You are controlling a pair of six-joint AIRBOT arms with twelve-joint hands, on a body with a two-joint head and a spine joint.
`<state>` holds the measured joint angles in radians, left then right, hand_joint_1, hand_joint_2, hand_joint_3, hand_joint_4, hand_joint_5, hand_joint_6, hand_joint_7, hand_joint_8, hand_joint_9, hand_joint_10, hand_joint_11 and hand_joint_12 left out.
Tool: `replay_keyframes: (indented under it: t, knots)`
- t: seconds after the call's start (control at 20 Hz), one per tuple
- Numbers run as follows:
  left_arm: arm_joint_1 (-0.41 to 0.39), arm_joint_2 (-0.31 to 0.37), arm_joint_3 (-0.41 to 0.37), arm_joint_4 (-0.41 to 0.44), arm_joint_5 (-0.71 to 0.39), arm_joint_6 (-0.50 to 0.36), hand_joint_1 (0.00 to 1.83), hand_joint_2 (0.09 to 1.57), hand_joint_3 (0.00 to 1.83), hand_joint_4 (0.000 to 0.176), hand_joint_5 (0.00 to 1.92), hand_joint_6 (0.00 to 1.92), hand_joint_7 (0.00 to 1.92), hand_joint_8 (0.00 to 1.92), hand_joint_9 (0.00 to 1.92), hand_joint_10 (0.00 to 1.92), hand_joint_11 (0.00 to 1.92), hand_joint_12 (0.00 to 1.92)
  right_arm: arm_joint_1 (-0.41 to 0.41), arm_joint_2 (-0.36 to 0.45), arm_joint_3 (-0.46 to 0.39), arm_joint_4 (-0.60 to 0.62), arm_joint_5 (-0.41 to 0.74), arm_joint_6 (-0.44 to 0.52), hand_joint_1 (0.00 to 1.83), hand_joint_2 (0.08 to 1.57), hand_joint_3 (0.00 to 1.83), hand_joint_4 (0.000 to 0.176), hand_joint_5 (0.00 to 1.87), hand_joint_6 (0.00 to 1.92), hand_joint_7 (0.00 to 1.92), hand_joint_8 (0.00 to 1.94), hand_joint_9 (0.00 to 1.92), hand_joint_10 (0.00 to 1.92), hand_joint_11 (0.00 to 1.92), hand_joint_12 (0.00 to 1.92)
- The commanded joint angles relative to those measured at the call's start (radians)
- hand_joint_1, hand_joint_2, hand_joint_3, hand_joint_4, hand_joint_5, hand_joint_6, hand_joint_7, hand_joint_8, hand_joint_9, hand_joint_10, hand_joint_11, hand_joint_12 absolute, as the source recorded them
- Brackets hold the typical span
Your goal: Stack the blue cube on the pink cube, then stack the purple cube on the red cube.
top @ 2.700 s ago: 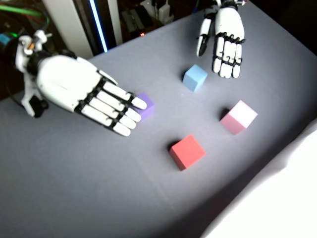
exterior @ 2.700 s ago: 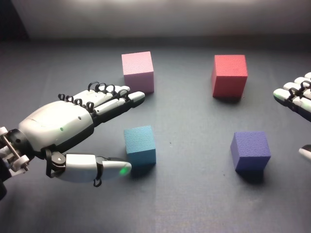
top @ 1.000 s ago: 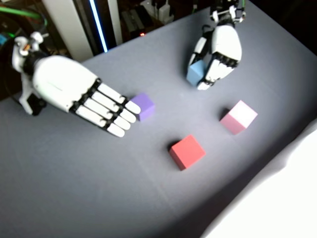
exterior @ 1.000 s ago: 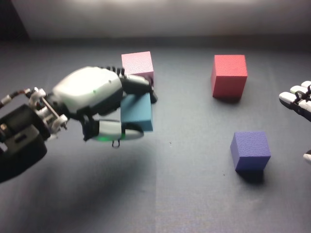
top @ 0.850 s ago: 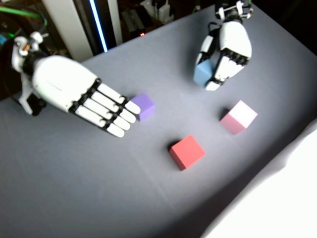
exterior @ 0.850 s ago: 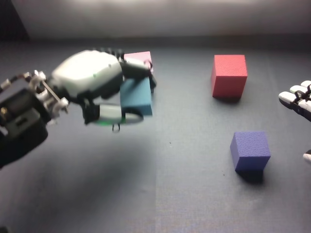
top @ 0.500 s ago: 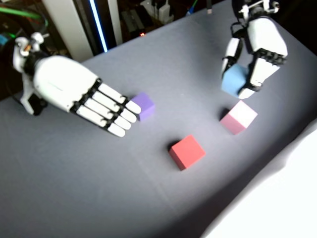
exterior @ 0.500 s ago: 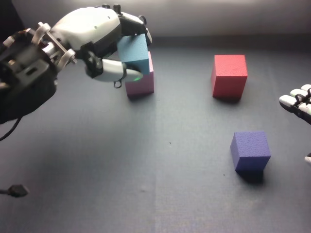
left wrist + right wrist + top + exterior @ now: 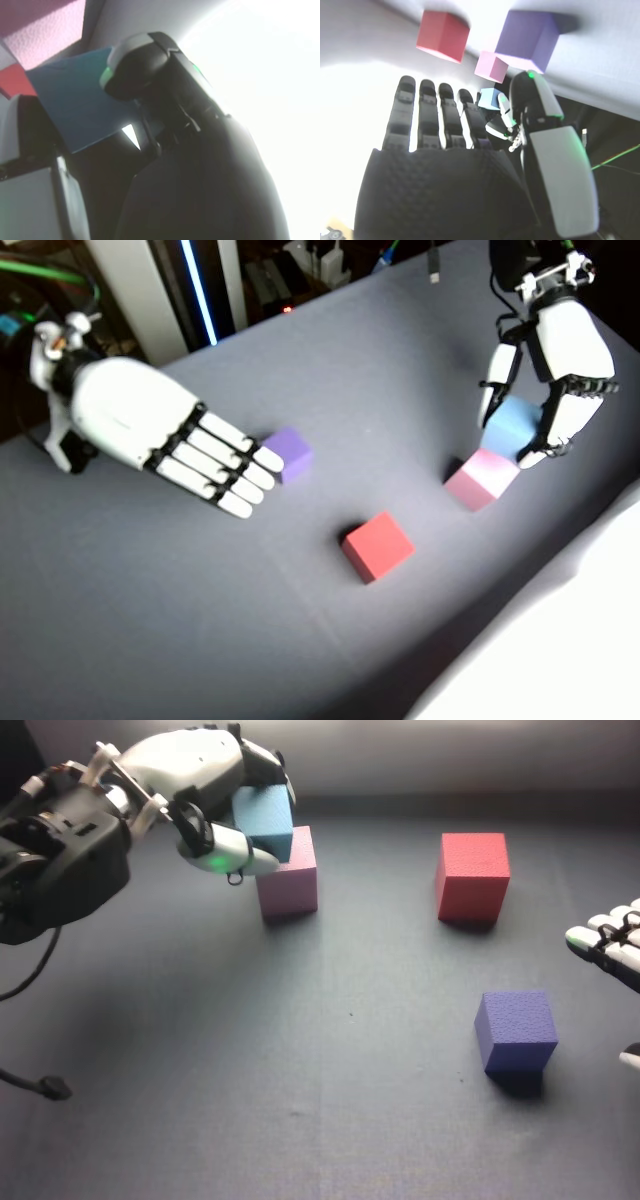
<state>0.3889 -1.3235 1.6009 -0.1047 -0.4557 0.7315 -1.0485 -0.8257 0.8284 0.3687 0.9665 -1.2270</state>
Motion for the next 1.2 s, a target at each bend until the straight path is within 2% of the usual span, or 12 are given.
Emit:
replay_keyframes:
  t: [0.0, 0.2, 0.35, 0.4, 0.45, 0.55, 0.65, 0.75, 0.95, 1.0, 1.05, 1.15]
  knots:
    - [-0.013, 0.003, 0.012, -0.011, -0.097, -0.003, 1.20, 1.25, 0.00, 0.000, 0.78, 1.05, 0.71, 1.69, 0.69, 1.92, 0.85, 1.92, 0.003, 0.003, 0.007, -0.007, 0.113, 0.007, 0.61, 1.37, 0.00, 0.000, 0.00, 0.00, 0.00, 0.00, 0.00, 0.00, 0.00, 0.00]
    - [-0.013, -0.007, 0.022, -0.021, -0.089, -0.003, 1.21, 1.21, 0.00, 0.000, 0.90, 0.98, 0.72, 1.58, 0.54, 1.76, 0.63, 1.92, -0.001, 0.001, 0.007, -0.007, 0.113, 0.012, 0.60, 1.37, 0.00, 0.000, 0.00, 0.00, 0.00, 0.00, 0.00, 0.00, 0.00, 0.00]
    - [-0.013, -0.016, 0.027, -0.021, -0.085, -0.003, 1.14, 1.19, 0.00, 0.000, 0.85, 1.14, 0.75, 1.84, 0.83, 1.92, 0.95, 1.92, -0.001, -0.002, 0.007, -0.007, 0.113, 0.013, 0.60, 1.38, 0.00, 0.000, 0.00, 0.00, 0.00, 0.00, 0.00, 0.00, 0.00, 0.00]
    - [-0.012, -0.018, 0.028, -0.021, -0.084, -0.003, 1.18, 1.24, 0.00, 0.000, 0.75, 1.31, 0.74, 1.55, 0.88, 1.92, 1.02, 1.92, -0.001, -0.003, 0.007, -0.007, 0.113, 0.013, 0.60, 1.38, 0.00, 0.000, 0.00, 0.00, 0.00, 0.00, 0.00, 0.00, 0.00, 0.00]
    - [-0.008, -0.019, 0.028, -0.020, -0.084, -0.003, 1.19, 1.25, 0.00, 0.000, 0.72, 1.16, 0.74, 1.65, 0.83, 1.92, 0.98, 1.92, -0.001, -0.003, 0.008, -0.007, 0.113, 0.013, 0.60, 1.38, 0.00, 0.000, 0.00, 0.00, 0.00, 0.00, 0.00, 0.00, 0.00, 0.00]
    - [-0.005, -0.019, 0.027, -0.021, -0.086, -0.004, 1.10, 1.16, 0.00, 0.000, 0.39, 0.74, 0.60, 0.89, 0.57, 1.13, 0.48, 1.68, -0.002, -0.003, 0.008, -0.007, 0.113, 0.014, 0.60, 1.38, 0.00, 0.000, 0.00, 0.00, 0.00, 0.00, 0.00, 0.00, 0.00, 0.00]
    - [0.000, -0.019, 0.024, -0.021, -0.093, -0.005, 0.99, 1.13, 0.00, 0.000, 0.28, 0.44, 0.43, 0.40, 0.33, 0.94, 0.17, 1.69, -0.003, -0.003, 0.008, -0.007, 0.113, 0.015, 0.60, 1.37, 0.00, 0.000, 0.00, 0.00, 0.00, 0.00, 0.00, 0.00, 0.00, 0.00]
    - [0.007, -0.019, 0.021, -0.020, -0.103, -0.013, 0.90, 1.13, 0.00, 0.039, 0.18, 0.37, 0.35, 0.31, 0.19, 0.92, 0.07, 1.70, -0.003, -0.003, 0.008, -0.007, 0.114, 0.016, 0.60, 1.37, 0.00, 0.000, 0.00, 0.00, 0.00, 0.00, 0.00, 0.00, 0.00, 0.00]
    - [0.023, -0.007, 0.004, -0.013, -0.134, -0.026, 0.75, 1.07, 0.00, 0.143, 0.07, 0.09, 0.12, 0.01, 0.02, 0.39, 0.00, 1.34, -0.003, -0.003, 0.008, -0.006, 0.114, 0.017, 0.55, 1.37, 0.00, 0.000, 0.00, 0.00, 0.00, 0.00, 0.00, 0.00, 0.00, 0.00]
    - [0.026, -0.003, 0.000, -0.013, -0.141, -0.026, 0.69, 1.06, 0.00, 0.164, 0.03, 0.05, 0.04, 0.00, 0.00, 0.13, 0.00, 1.01, -0.003, -0.003, 0.007, -0.006, 0.114, 0.018, 0.55, 1.37, 0.00, 0.000, 0.00, 0.00, 0.00, 0.00, 0.00, 0.00, 0.00, 0.00]
    - [0.032, 0.007, -0.012, -0.010, -0.159, -0.026, 0.66, 1.04, 0.00, 0.168, 0.00, 0.01, 0.01, 0.00, 0.00, 0.03, 0.00, 0.36, -0.003, -0.003, 0.007, -0.006, 0.114, 0.020, 0.58, 1.37, 0.00, 0.000, 0.00, 0.00, 0.00, 0.00, 0.00, 0.00, 0.00, 0.00]
    - [0.049, 0.039, -0.053, -0.002, -0.225, -0.026, 0.63, 0.96, 0.00, 0.176, 0.00, 0.00, 0.00, 0.00, 0.00, 0.00, 0.00, 0.01, -0.003, -0.002, 0.001, -0.016, 0.119, 0.029, 0.58, 1.36, 0.00, 0.000, 0.00, 0.00, 0.00, 0.00, 0.00, 0.00, 0.00, 0.00]
